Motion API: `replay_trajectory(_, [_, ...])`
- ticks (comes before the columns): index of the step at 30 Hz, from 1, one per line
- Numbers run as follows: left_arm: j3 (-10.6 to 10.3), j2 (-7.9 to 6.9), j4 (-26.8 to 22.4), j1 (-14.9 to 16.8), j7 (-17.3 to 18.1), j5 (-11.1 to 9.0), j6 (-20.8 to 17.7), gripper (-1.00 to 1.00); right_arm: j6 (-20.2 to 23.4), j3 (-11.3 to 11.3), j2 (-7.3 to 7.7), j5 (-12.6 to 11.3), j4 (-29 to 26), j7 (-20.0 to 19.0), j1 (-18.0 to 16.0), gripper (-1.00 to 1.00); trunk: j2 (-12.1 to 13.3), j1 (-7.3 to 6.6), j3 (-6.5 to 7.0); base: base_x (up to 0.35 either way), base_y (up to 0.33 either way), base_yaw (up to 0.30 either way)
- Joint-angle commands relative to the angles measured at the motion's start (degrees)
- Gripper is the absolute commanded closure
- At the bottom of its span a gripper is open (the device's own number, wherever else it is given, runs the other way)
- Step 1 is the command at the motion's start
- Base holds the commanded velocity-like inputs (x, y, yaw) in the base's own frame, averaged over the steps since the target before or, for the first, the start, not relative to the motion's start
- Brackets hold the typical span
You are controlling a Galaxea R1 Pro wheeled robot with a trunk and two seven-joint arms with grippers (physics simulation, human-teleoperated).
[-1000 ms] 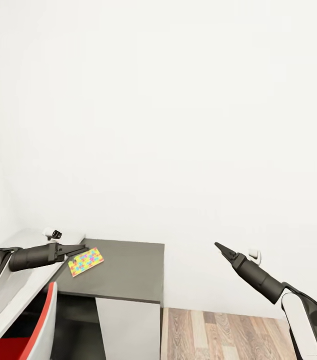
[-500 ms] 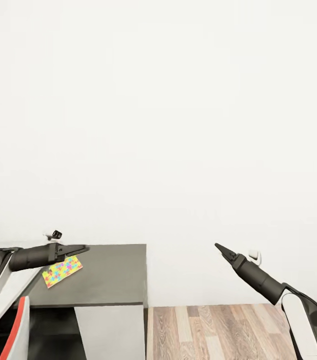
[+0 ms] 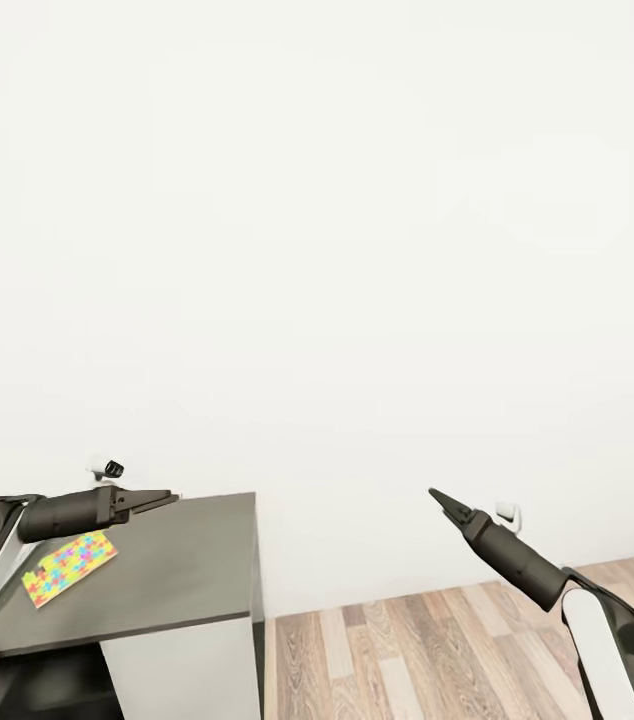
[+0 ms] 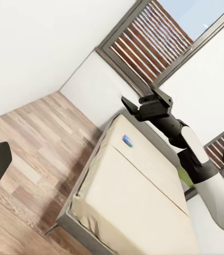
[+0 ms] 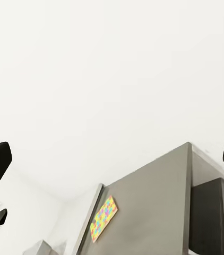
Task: Put all the toys in the child's room - the three board games (two on the bed and one on the table), the two jigsaw puzzles on the table, and the tennis ball on the table - inside the toy box on the table in the child's room.
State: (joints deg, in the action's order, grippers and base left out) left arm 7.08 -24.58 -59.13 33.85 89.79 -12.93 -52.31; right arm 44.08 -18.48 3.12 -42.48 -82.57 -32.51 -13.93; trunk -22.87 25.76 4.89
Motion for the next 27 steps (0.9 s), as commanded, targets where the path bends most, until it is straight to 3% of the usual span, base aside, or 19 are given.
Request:
replay_trajectory(1, [0.0,-0.01,0.0,0.0,0.2,0.0,-0.6,-1.0,0.4,-0.1,-0.03,-0.1,0.1,-0.1,0.0,-1.0,0.0,0.02,-0.03,0.0,0.0,-0.279])
replay_trajectory(27, [0.0,0.06,0.0,0.0,0.2,0.0,-0.5,-1.0,-1.4,-0.1,0.12,-0.1,0.3,0.1,0.0,-1.0,0.0,0.02,-0.03,0.0,0.0,-0.279])
